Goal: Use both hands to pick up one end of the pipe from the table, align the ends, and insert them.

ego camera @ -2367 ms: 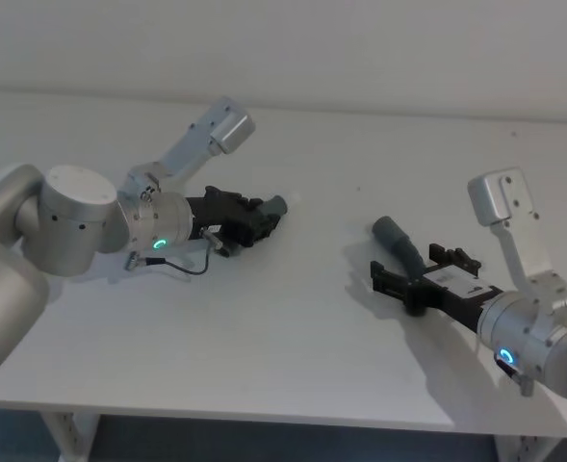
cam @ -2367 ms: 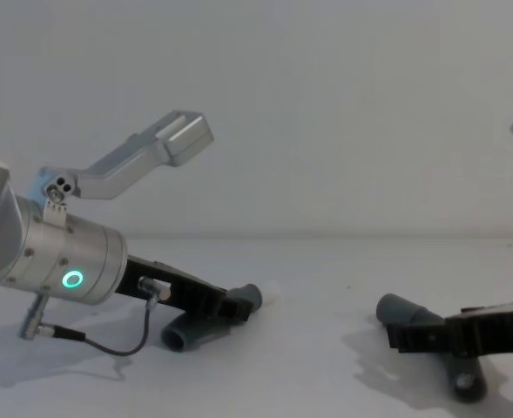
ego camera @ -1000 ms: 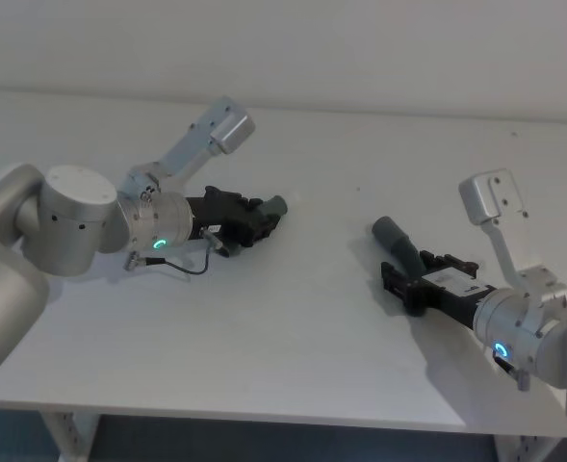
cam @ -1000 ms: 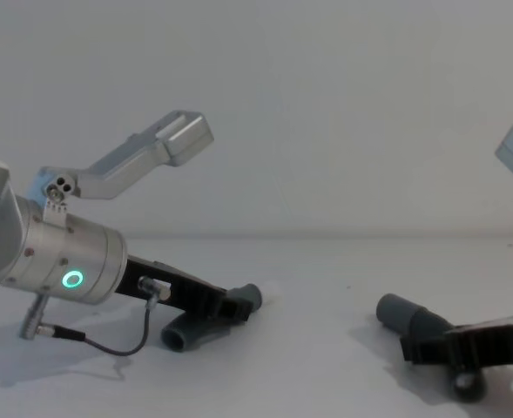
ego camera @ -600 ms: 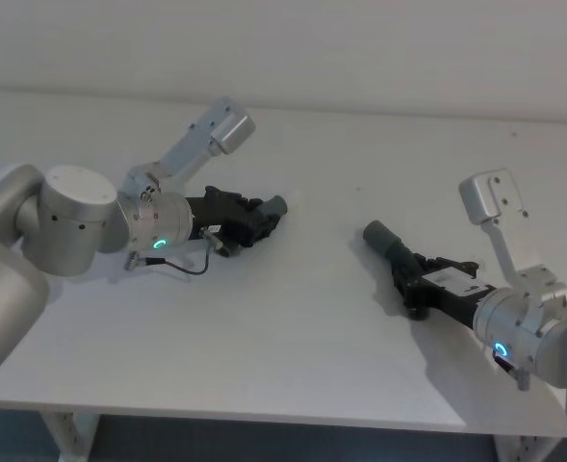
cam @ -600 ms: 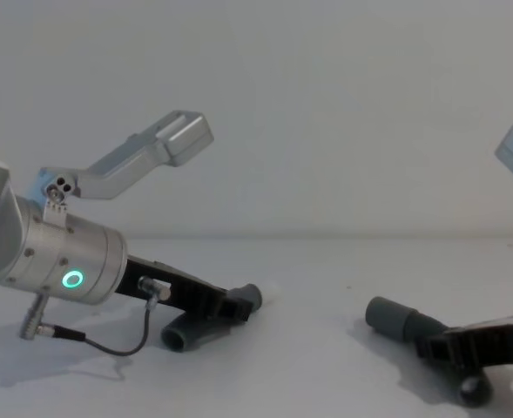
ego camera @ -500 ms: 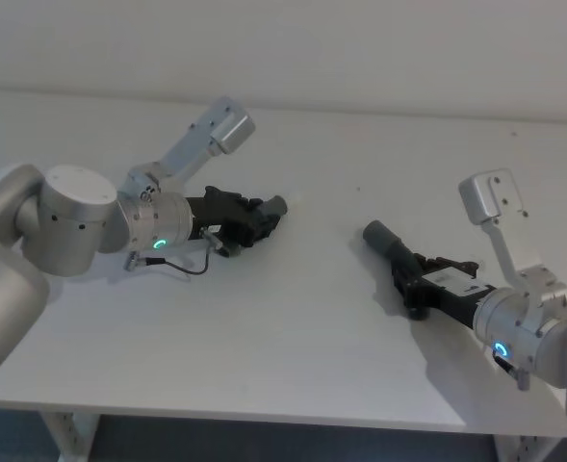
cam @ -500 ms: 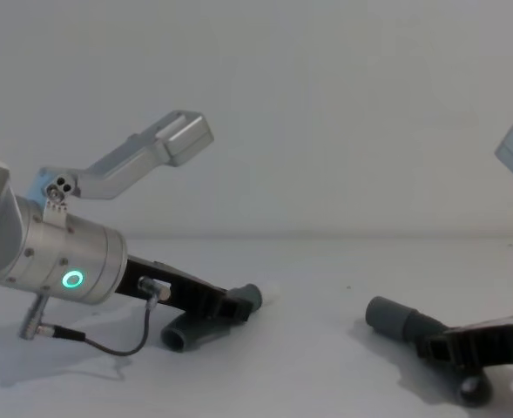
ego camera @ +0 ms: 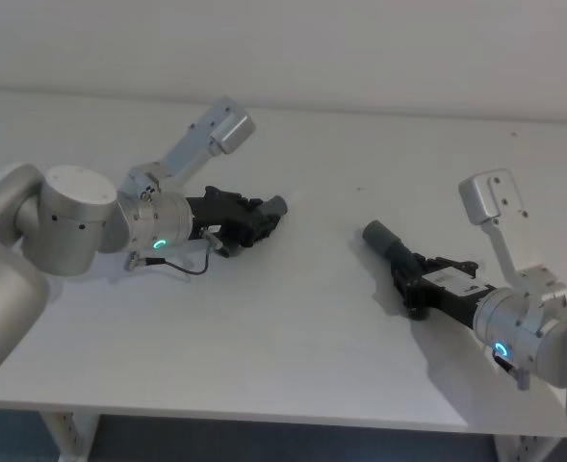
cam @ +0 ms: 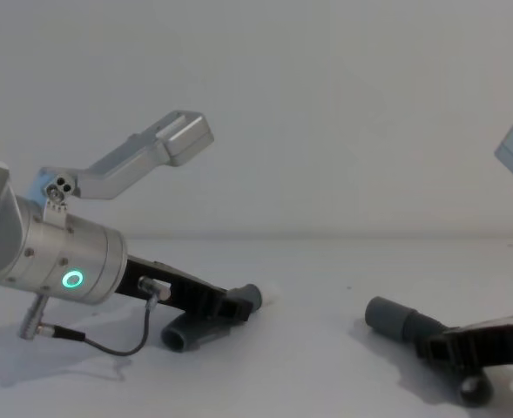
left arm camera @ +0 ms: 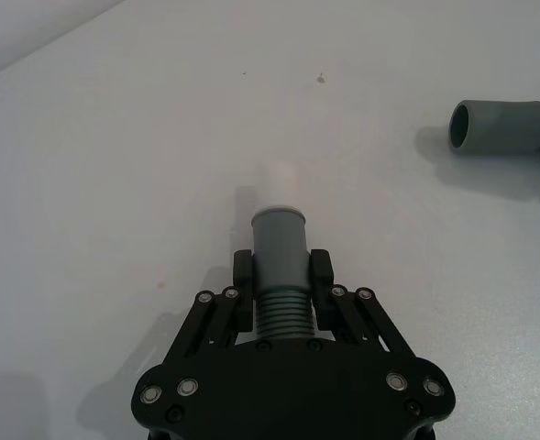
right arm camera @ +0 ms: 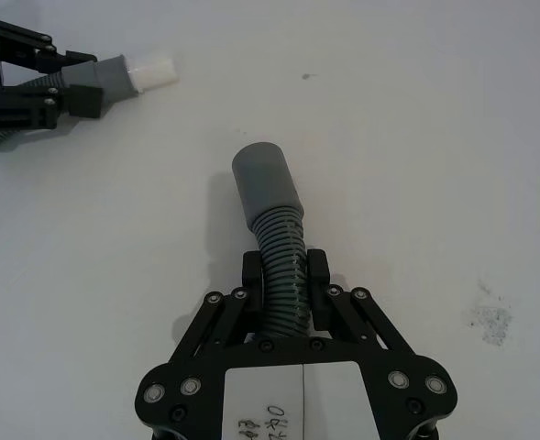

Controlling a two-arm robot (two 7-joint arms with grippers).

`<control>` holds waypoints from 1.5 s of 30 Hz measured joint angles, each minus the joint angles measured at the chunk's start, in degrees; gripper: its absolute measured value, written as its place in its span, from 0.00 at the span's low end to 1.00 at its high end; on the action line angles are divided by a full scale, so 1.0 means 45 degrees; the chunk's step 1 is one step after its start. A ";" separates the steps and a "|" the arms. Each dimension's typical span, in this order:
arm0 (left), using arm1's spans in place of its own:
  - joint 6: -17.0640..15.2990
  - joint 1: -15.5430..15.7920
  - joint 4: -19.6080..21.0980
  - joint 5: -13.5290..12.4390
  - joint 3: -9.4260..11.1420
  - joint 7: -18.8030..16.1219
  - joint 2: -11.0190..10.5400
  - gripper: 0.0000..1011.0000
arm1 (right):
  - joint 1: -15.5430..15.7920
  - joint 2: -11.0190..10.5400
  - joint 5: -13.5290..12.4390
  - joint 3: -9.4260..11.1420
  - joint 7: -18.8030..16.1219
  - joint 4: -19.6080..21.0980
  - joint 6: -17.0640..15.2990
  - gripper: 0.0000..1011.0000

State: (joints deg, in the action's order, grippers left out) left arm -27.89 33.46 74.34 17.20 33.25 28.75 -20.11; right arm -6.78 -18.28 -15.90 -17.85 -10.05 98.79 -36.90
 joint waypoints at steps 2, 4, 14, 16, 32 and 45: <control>0.0000 0.0014 0.0000 -0.0002 0.0014 0.0000 0.0001 0.35 | -0.0019 -0.0032 0.0000 -0.0002 -0.0099 -0.0039 0.0088 0.28; -0.0002 0.0040 -0.0001 -0.0019 0.0054 0.0003 0.0002 0.35 | -0.0034 -0.0062 -0.0002 -0.0007 -0.0187 -0.0068 0.0175 0.28; 0.0006 0.0201 0.0256 -0.0408 0.0338 0.0004 -0.0020 0.35 | -0.0234 -0.0470 -0.0043 0.0000 -0.1097 -0.0230 0.1360 0.28; 0.0048 0.0232 0.0424 -0.0540 0.0411 0.0026 -0.0110 0.35 | -0.0316 -0.0616 -0.0098 0.0016 -0.1363 -0.0260 0.1693 0.28; 0.1177 0.0470 0.1449 -0.1099 0.0712 0.1286 -0.1329 0.35 | -0.1139 -0.1868 -0.0766 0.0025 -0.4177 -0.0815 0.3788 0.28; 0.2706 0.1062 0.1236 -0.0819 0.0926 0.3342 -0.2212 0.35 | -0.1765 -0.3022 -0.1102 -0.0220 -0.6504 -0.1545 0.5353 0.28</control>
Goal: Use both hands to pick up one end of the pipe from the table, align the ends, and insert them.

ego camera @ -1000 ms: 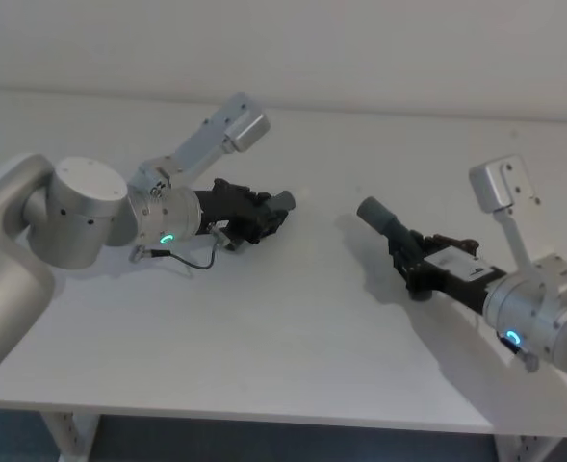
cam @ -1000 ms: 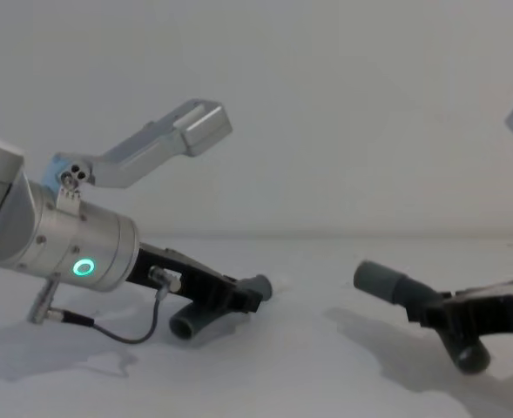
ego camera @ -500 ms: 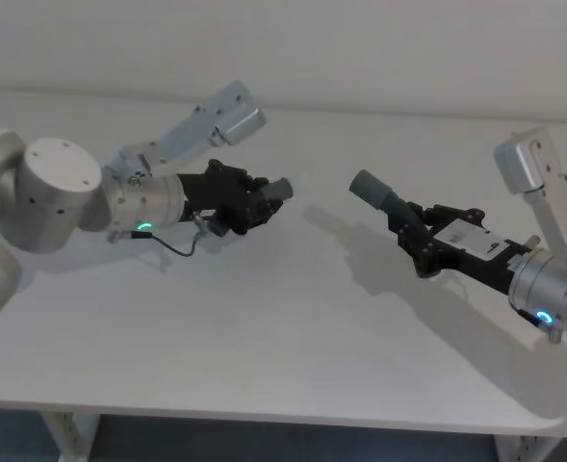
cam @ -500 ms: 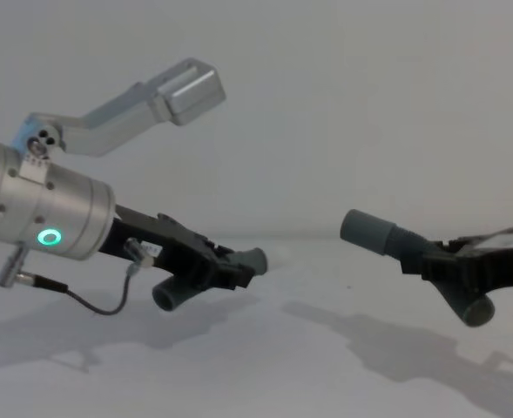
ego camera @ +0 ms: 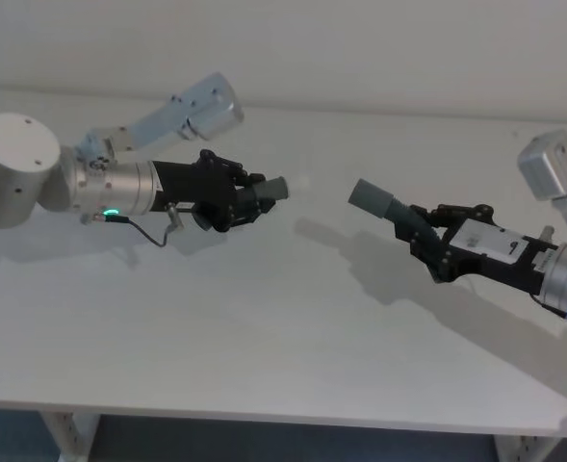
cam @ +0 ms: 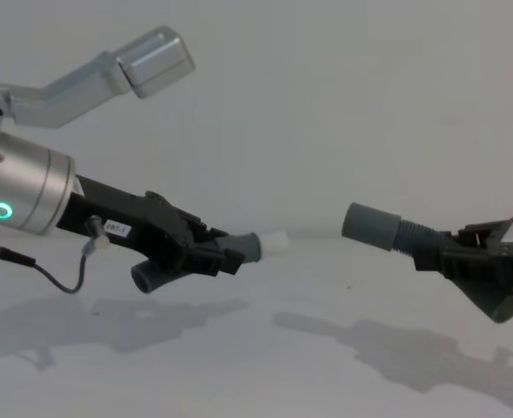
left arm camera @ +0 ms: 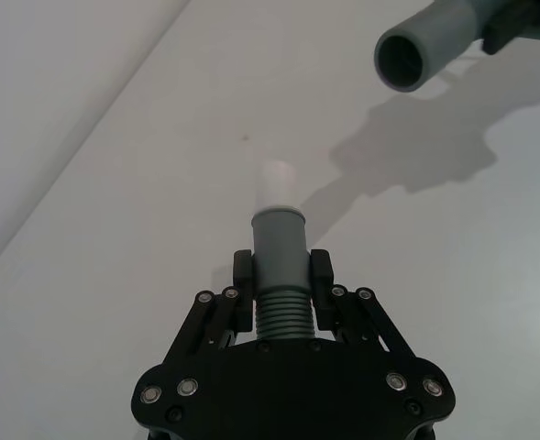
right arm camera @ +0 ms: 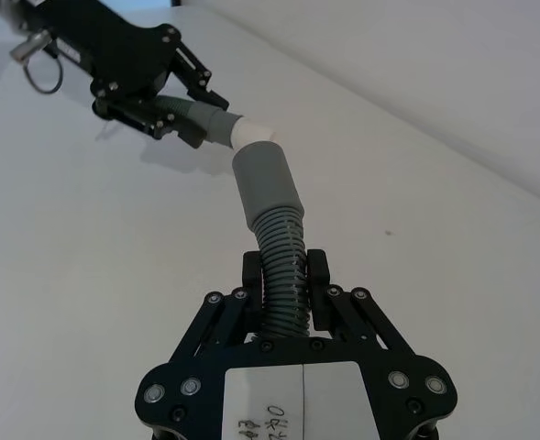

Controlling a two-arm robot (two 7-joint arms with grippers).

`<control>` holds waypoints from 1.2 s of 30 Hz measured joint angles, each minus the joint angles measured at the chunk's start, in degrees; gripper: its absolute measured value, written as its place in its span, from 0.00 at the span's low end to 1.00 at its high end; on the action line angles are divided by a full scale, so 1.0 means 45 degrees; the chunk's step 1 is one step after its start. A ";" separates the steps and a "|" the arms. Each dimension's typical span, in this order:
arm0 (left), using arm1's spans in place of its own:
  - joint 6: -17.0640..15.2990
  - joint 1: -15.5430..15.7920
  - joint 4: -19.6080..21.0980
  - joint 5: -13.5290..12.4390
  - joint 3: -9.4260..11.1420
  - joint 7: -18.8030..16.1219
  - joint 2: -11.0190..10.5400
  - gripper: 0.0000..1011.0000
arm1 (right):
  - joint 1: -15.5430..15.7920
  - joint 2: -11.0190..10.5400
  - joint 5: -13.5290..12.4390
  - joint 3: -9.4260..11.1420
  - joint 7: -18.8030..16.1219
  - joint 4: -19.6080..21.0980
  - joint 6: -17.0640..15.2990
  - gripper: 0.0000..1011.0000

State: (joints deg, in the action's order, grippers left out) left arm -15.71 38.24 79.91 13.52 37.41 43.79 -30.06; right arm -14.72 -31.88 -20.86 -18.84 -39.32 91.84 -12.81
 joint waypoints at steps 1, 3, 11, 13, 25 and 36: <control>0.0098 0.0041 -0.0030 0.0043 0.0014 0.0166 -0.0028 0.35 | -0.0014 -0.0029 -0.0005 -0.0007 -0.0083 -0.0018 0.0078 0.28; 0.0283 0.0155 -0.0117 0.0133 0.0062 0.0504 -0.0094 0.35 | -0.0071 -0.0169 -0.0018 -0.0038 -0.0295 -0.0087 0.0294 0.28; 0.0844 0.0566 -0.0377 0.0552 0.0294 0.1826 -0.0221 0.34 | -0.0125 -0.0508 -0.0067 -0.0126 -0.0746 -0.0203 0.0884 0.28; 0.0899 0.0619 -0.0399 0.0614 0.0334 0.1995 -0.0223 0.35 | -0.0115 -0.0546 -0.0072 -0.0137 -0.0781 -0.0203 0.0956 0.28; 0.1181 0.0895 -0.0480 0.1019 0.0630 0.2874 -0.0132 0.35 | 0.0147 -0.0869 -0.0032 -0.0311 -0.0874 -0.0006 0.1438 0.28; 0.1304 0.1010 -0.0600 0.1214 0.0860 0.3153 -0.0011 0.35 | 0.0383 -0.1040 0.0033 -0.0448 -0.0698 0.0200 0.1589 0.28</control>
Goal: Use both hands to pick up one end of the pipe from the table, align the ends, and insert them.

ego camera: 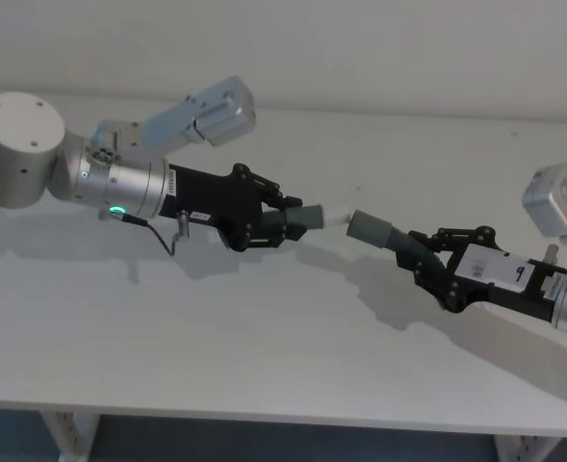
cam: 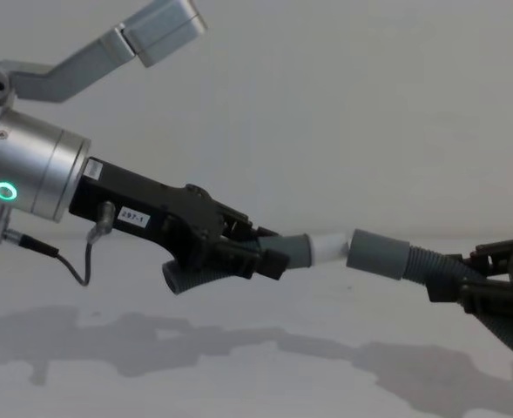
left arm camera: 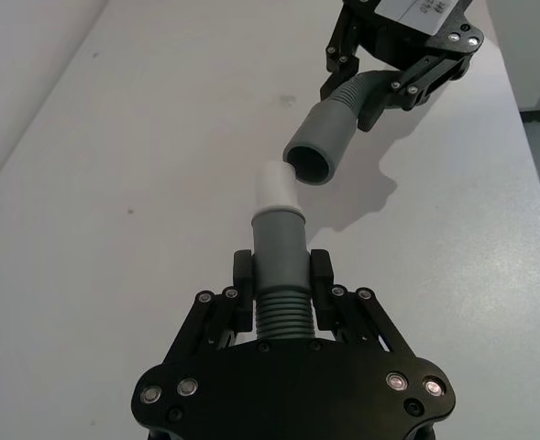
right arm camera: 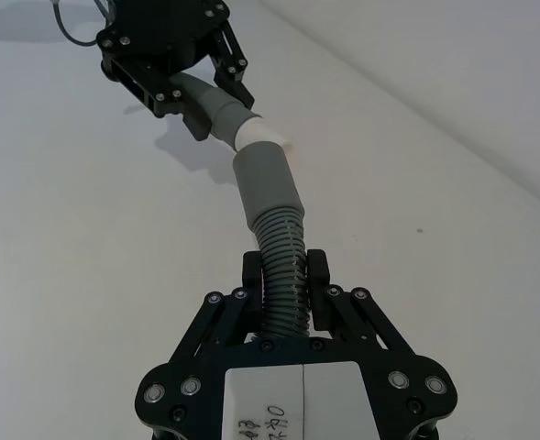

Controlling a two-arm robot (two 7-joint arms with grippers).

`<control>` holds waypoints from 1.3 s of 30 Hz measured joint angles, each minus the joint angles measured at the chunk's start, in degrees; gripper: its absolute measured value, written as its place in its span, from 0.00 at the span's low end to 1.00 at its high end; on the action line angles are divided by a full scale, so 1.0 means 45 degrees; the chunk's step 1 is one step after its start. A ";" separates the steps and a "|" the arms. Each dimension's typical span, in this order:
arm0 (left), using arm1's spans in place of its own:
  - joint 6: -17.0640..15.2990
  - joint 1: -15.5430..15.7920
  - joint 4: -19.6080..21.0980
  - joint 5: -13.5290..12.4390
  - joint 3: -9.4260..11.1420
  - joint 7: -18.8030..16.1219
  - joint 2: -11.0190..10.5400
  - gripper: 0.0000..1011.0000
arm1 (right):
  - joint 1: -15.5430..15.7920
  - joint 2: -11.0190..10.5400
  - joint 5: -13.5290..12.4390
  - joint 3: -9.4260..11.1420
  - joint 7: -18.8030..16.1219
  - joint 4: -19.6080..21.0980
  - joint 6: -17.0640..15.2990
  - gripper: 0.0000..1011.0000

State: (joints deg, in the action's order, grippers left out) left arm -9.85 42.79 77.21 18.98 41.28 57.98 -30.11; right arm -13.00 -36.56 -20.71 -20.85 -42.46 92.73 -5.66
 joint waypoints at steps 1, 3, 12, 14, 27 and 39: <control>0.0003 0.0006 -0.0011 0.0009 0.0016 0.0012 0.0004 0.35 | 0.0023 -0.0015 0.0001 -0.0015 0.0028 0.0020 0.0016 0.28; 0.0016 0.0040 -0.0040 0.0034 0.0058 0.0056 0.0023 0.35 | 0.0040 -0.0026 0.0004 -0.0027 0.0061 0.0035 0.0023 0.27; 0.0055 0.0147 -0.0178 0.0136 0.0235 0.0236 0.0070 0.35 | 0.0098 -0.0042 -0.0017 -0.0109 0.0310 0.0075 0.0024 0.27; 0.0070 0.0168 -0.0208 0.0162 0.0271 0.0269 0.0070 0.35 | 0.0096 -0.0033 -0.0021 -0.0136 0.0380 0.0057 0.0003 0.27; 0.0137 0.0241 -0.0263 0.0286 0.0426 0.0355 -0.0006 0.35 | -0.0059 0.0033 -0.0007 -0.0364 0.0662 -0.0125 -0.0175 0.27; 0.0142 0.0327 -0.0317 0.0261 0.0552 0.0175 -0.0136 0.34 | -0.0217 0.0044 0.0014 -0.0589 0.0807 -0.0235 -0.0231 0.27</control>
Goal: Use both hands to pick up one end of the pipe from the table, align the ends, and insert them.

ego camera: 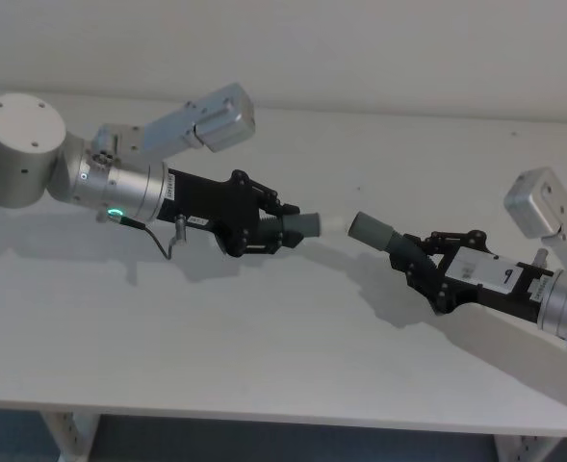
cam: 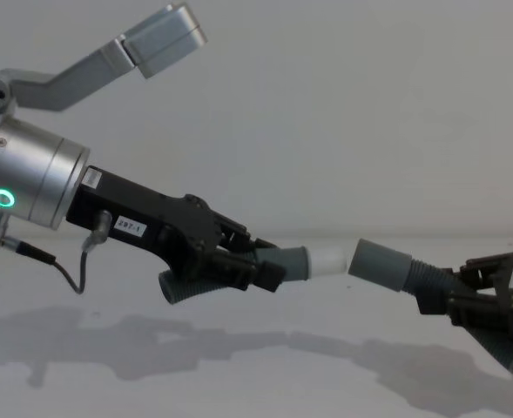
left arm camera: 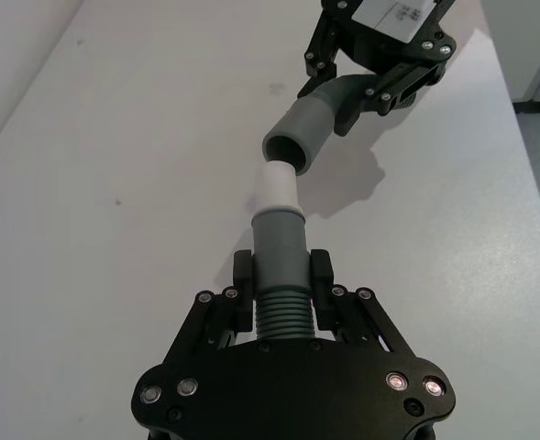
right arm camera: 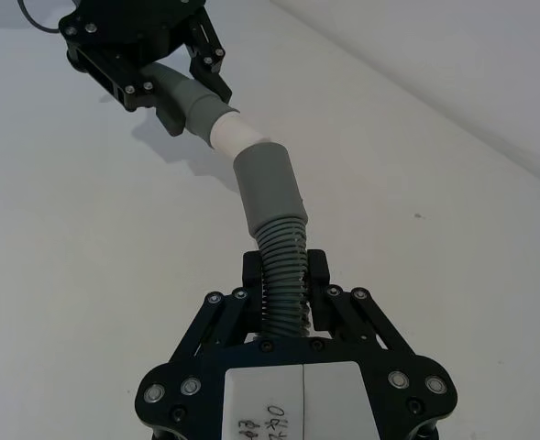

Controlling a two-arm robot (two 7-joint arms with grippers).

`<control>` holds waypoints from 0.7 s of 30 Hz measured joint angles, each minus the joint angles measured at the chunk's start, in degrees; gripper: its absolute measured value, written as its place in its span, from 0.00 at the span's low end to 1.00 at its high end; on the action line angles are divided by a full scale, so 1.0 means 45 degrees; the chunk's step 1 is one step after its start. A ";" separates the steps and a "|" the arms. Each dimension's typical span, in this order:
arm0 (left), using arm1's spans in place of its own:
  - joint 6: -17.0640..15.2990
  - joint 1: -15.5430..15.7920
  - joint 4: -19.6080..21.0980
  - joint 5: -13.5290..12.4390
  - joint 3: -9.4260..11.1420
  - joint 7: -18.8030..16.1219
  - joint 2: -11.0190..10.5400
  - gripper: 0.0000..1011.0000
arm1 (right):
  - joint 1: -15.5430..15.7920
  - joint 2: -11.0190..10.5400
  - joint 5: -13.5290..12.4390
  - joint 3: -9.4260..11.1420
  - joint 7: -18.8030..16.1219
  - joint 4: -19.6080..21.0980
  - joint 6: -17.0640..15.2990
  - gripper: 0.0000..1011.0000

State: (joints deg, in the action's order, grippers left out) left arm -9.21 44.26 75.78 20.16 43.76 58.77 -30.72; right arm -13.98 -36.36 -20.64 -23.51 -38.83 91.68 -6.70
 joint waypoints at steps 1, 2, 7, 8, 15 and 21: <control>-0.0001 0.0008 -0.0007 -0.0009 0.0010 -0.0020 -0.0009 0.34 | -0.0009 -0.0002 0.0000 -0.0014 0.0005 -0.0010 0.0000 0.27; -0.0001 0.0018 -0.0016 -0.0015 0.0019 -0.0032 -0.0017 0.35 | -0.0019 -0.0004 -0.0001 -0.0026 0.0010 -0.0016 0.0000 0.27; -0.0002 0.0076 -0.0088 -0.0076 0.0077 -0.0117 -0.0048 0.35 | -0.0082 -0.0017 0.0000 -0.0099 0.0066 -0.0049 0.0000 0.27; -0.0002 0.0085 -0.0102 -0.0081 0.0090 -0.0125 -0.0052 0.35 | -0.0093 -0.0019 0.0000 -0.0113 0.0073 -0.0057 0.0000 0.27; 0.0024 0.0146 -0.0191 -0.0097 0.0167 -0.0191 -0.0061 0.35 | -0.0197 -0.0040 -0.0001 -0.0213 0.0101 -0.0106 0.0002 0.27; 0.0080 0.0178 -0.0228 -0.0075 0.0227 -0.0228 -0.0056 0.35 | -0.0296 -0.0065 -0.0001 -0.0310 0.0107 -0.0151 0.0012 0.27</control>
State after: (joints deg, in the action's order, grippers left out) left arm -8.84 45.06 74.75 19.82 44.78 57.74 -30.97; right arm -15.31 -36.65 -20.64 -24.90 -38.35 91.00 -6.65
